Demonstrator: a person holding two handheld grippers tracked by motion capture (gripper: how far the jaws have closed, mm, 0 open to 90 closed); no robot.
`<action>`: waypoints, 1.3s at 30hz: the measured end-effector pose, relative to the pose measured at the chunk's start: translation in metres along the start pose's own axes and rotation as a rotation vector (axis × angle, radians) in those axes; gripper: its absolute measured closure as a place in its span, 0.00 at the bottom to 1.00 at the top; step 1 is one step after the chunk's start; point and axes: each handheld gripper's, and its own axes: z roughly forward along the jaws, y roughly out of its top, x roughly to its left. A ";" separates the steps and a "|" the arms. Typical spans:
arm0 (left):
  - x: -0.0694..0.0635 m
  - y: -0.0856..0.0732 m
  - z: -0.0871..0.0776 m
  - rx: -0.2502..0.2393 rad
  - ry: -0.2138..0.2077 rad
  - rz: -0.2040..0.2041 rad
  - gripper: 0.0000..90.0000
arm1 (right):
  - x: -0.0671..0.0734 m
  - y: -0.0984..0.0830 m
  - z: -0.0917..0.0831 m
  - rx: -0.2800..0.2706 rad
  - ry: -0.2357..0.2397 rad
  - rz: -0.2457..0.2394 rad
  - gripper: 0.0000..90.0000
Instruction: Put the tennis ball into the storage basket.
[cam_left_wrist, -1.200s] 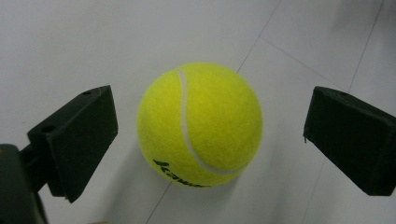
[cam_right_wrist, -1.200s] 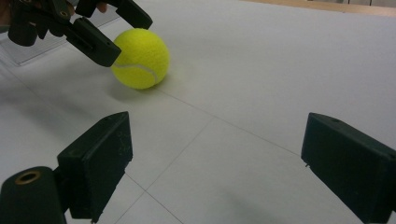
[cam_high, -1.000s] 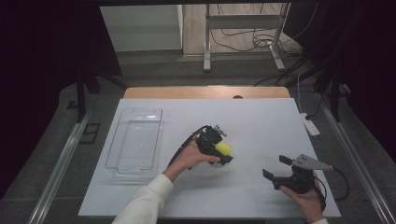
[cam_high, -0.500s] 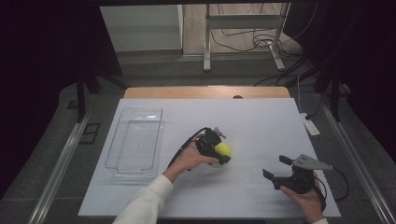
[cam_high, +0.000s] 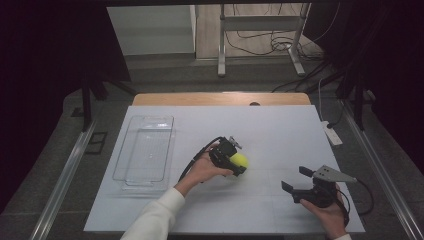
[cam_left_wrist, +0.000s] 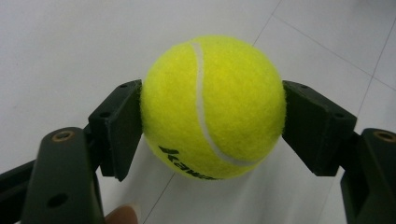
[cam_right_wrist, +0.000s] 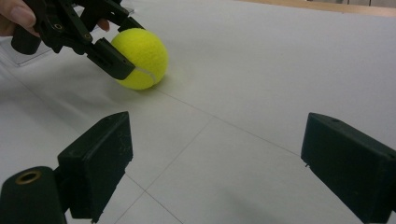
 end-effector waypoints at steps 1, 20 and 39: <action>0.000 0.000 -0.001 -0.005 0.000 0.000 0.29 | 0.000 0.000 0.000 0.000 0.000 0.000 0.10; -0.008 -0.003 -0.024 -0.093 0.004 0.018 0.29 | 0.000 0.000 0.000 0.001 -0.002 -0.001 0.10; -0.012 -0.014 -0.044 -0.189 0.005 0.022 0.29 | 0.001 0.000 0.000 0.004 -0.005 0.000 0.10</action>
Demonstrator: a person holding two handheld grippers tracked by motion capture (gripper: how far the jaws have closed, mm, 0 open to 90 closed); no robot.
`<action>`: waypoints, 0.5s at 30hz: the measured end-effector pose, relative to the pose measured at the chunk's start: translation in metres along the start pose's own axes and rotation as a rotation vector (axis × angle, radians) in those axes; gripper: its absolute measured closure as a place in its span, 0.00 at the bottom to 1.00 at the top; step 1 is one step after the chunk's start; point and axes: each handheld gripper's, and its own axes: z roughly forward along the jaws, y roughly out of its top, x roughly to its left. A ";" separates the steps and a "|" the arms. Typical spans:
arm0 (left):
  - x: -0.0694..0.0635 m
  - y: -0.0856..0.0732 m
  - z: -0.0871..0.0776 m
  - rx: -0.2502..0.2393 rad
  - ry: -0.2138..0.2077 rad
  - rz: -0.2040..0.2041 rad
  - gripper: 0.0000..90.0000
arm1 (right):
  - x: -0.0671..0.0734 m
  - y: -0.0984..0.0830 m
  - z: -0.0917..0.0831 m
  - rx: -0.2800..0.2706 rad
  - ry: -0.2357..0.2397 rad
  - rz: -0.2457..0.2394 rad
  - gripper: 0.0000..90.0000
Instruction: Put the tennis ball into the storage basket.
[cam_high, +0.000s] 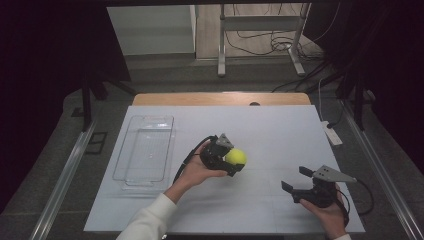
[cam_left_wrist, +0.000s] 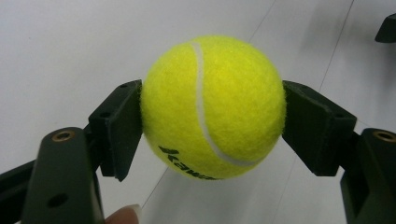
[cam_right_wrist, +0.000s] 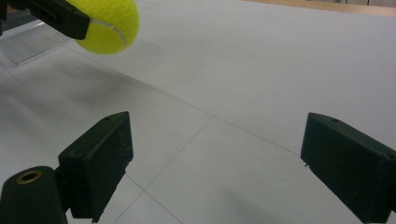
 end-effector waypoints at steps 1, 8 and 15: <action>0.000 0.000 -0.001 -0.003 0.001 0.000 0.29 | 0.000 0.000 0.000 0.001 0.000 -0.001 0.10; -0.002 0.000 -0.010 -0.047 0.006 0.002 0.29 | 0.000 0.000 0.000 0.002 -0.001 0.001 0.10; -0.001 -0.003 -0.019 -0.085 0.012 0.003 0.29 | 0.001 0.000 0.000 0.001 -0.003 0.003 0.10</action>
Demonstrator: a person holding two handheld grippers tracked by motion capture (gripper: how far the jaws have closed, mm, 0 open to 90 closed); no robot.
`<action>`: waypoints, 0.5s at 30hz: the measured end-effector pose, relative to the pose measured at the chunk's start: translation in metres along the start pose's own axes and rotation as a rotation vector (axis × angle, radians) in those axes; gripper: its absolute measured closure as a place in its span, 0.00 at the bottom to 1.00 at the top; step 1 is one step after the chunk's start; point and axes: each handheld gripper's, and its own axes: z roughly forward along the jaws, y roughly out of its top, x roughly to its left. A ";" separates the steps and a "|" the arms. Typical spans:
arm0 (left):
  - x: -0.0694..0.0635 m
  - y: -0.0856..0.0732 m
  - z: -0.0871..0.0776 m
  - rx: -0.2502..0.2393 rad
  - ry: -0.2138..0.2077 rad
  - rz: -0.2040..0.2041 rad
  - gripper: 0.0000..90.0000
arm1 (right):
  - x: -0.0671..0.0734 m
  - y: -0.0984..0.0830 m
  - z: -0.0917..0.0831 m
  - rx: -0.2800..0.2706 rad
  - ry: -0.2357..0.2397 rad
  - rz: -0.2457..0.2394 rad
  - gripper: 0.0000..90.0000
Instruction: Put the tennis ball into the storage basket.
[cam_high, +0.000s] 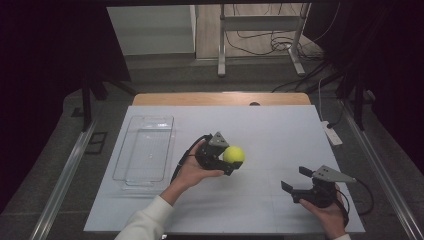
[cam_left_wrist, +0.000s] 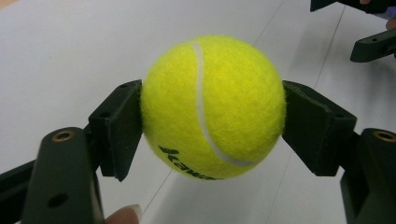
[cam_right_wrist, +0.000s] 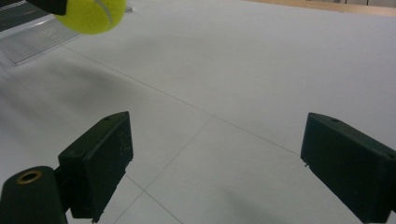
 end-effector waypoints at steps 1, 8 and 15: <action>0.000 -0.001 -0.001 -0.004 0.002 -0.001 0.29 | 0.000 0.000 0.000 0.000 -0.001 0.000 0.10; -0.001 -0.003 -0.007 -0.026 -0.001 0.005 0.29 | 0.000 0.000 0.000 0.001 -0.005 0.000 0.11; -0.005 -0.005 -0.008 -0.037 -0.008 0.020 0.29 | 0.000 -0.001 0.001 0.001 -0.006 -0.005 0.10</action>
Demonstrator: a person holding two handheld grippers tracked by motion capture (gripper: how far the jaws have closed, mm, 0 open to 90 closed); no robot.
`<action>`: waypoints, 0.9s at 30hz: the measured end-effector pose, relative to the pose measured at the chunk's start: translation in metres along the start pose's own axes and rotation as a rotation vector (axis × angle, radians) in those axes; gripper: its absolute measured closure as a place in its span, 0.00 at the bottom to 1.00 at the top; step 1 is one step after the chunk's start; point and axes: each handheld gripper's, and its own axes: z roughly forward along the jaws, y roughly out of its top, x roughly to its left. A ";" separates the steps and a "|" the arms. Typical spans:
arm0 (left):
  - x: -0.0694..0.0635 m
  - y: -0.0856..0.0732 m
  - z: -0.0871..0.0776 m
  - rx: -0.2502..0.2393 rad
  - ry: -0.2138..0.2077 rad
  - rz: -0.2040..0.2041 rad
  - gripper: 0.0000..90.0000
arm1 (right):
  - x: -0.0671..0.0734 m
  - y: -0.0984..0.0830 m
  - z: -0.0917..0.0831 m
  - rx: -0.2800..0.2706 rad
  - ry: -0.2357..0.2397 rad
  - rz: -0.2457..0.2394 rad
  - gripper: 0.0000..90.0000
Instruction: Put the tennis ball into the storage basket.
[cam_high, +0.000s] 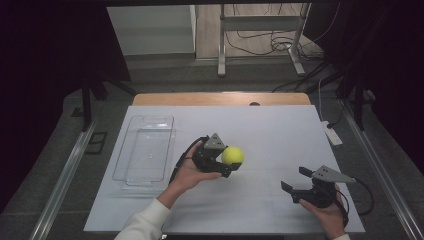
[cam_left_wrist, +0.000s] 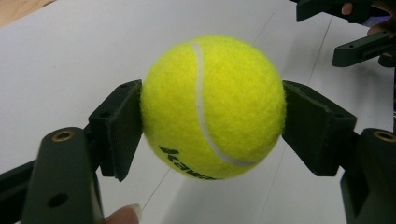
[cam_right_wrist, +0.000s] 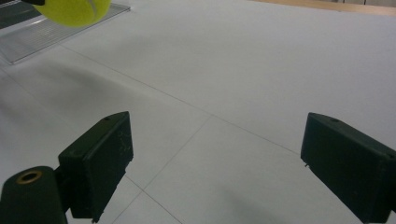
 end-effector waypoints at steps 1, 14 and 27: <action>0.000 0.000 0.000 0.000 0.000 0.000 0.29 | 0.000 0.000 0.000 0.000 0.000 0.000 0.10; 0.005 -0.004 -0.011 -0.033 0.018 -0.010 0.29 | 0.000 0.000 -0.001 -0.001 -0.009 -0.005 0.11; 0.006 -0.004 -0.022 -0.071 0.034 -0.018 0.29 | 0.000 0.000 -0.001 0.001 -0.009 -0.007 0.11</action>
